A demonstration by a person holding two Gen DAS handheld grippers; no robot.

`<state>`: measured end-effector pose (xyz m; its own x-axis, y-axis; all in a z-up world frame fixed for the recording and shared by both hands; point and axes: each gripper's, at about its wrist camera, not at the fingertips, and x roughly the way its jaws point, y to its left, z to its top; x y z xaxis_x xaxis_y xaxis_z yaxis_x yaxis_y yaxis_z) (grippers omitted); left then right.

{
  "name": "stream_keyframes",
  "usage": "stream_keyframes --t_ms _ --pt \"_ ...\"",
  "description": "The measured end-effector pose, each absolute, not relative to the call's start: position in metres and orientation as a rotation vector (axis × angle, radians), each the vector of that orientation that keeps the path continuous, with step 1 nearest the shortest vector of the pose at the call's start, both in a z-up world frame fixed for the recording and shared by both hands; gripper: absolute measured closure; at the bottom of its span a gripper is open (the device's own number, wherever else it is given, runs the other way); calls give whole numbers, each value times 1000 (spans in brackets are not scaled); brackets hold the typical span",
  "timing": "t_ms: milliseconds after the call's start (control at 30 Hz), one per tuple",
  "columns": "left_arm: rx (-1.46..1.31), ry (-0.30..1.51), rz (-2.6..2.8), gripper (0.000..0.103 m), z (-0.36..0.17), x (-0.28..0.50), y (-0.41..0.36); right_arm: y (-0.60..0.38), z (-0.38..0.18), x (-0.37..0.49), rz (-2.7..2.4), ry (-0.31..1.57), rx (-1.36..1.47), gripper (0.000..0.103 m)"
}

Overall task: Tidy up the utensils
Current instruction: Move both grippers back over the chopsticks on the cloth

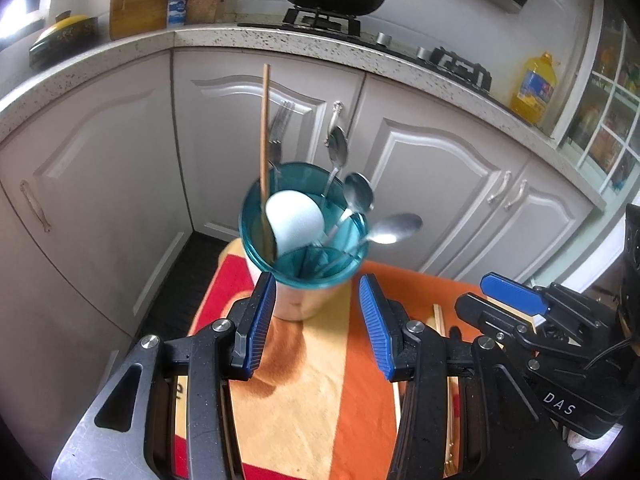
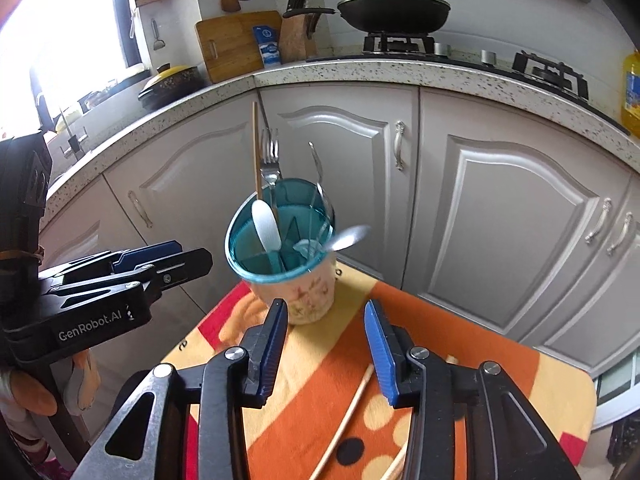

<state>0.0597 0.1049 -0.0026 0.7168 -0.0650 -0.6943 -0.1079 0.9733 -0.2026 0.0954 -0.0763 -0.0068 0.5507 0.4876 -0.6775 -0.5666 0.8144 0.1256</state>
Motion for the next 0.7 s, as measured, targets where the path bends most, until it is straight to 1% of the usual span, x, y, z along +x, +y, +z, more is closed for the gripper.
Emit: stream_keyframes --t_ms 467,600,700 --pt "-229 813 -49 60 -18 49 67 -137 -39 83 528 865 -94 63" --pt "-235 851 -65 60 -30 51 61 -160 -63 85 494 926 -68 63" --pt "-244 894 -67 60 -45 51 57 -175 -92 90 451 1006 -45 63"
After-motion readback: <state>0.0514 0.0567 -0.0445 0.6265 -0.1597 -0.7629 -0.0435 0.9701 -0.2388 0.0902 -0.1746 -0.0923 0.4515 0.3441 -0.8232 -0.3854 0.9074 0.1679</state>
